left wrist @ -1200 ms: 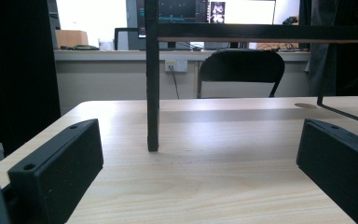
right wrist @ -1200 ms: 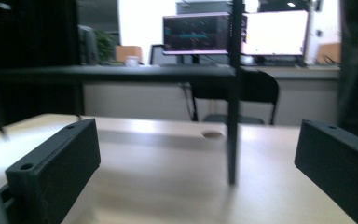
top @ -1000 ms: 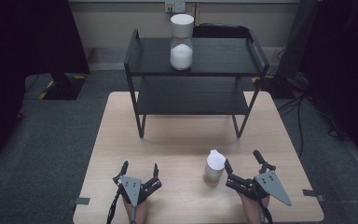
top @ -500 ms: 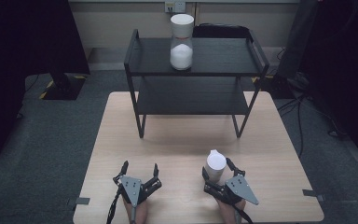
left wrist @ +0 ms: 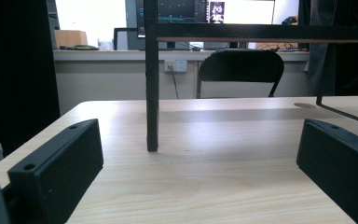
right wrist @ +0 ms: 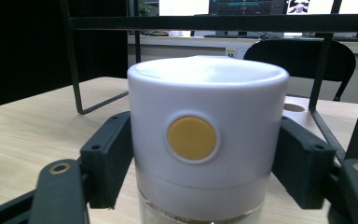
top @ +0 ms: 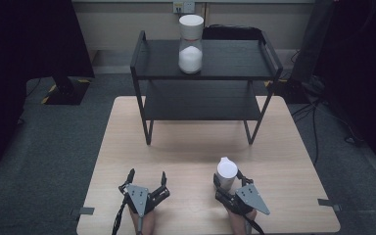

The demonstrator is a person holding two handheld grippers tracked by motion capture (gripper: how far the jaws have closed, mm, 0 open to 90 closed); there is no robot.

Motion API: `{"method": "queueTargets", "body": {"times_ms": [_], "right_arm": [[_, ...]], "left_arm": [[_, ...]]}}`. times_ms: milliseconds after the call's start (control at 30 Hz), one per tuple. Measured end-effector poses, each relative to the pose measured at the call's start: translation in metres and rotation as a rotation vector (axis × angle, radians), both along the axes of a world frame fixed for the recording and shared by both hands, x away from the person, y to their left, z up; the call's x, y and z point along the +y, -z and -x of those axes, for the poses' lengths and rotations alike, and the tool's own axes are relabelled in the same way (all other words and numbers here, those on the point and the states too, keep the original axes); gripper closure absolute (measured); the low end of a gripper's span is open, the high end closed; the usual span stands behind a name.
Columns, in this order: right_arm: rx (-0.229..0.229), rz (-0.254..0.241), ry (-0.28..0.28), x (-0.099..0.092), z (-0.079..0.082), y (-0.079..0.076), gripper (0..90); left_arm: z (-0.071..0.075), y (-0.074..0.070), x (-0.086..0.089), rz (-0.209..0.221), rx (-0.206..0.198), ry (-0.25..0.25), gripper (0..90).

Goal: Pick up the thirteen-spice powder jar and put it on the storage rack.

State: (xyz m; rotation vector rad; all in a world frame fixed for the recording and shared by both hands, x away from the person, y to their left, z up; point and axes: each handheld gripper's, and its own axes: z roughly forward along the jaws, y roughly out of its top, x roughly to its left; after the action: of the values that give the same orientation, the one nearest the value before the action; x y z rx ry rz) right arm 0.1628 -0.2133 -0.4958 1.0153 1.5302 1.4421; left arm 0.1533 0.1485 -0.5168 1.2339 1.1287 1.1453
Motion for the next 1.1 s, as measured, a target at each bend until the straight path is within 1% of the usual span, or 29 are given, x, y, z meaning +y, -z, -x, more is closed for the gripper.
{"method": "queueTargets", "body": {"times_ms": [567,800,867,1000,1100], "right_arm": [[0.013,0.008,-0.004,-0.001,0.000,-0.007,29.5],[-0.006,0.003,-0.032,-0.007,0.001,-0.016,29.5],[-0.010,0.013,-0.041,-0.009,0.000,-0.020,29.5],[-0.009,0.016,-0.062,-0.014,-0.001,-0.027,29.6],[-0.001,0.010,-0.084,-0.019,-0.003,-0.031,29.6]], "left_arm": [[0.000,0.000,0.000,0.000,0.000,0.000,0.0],[0.000,0.000,0.000,0.000,0.000,0.000,0.0],[0.000,0.000,0.000,0.000,0.000,0.000,0.0],[0.000,0.000,0.000,0.000,0.000,0.000,0.0],[0.000,0.000,0.000,0.000,0.000,0.000,0.0]]}}
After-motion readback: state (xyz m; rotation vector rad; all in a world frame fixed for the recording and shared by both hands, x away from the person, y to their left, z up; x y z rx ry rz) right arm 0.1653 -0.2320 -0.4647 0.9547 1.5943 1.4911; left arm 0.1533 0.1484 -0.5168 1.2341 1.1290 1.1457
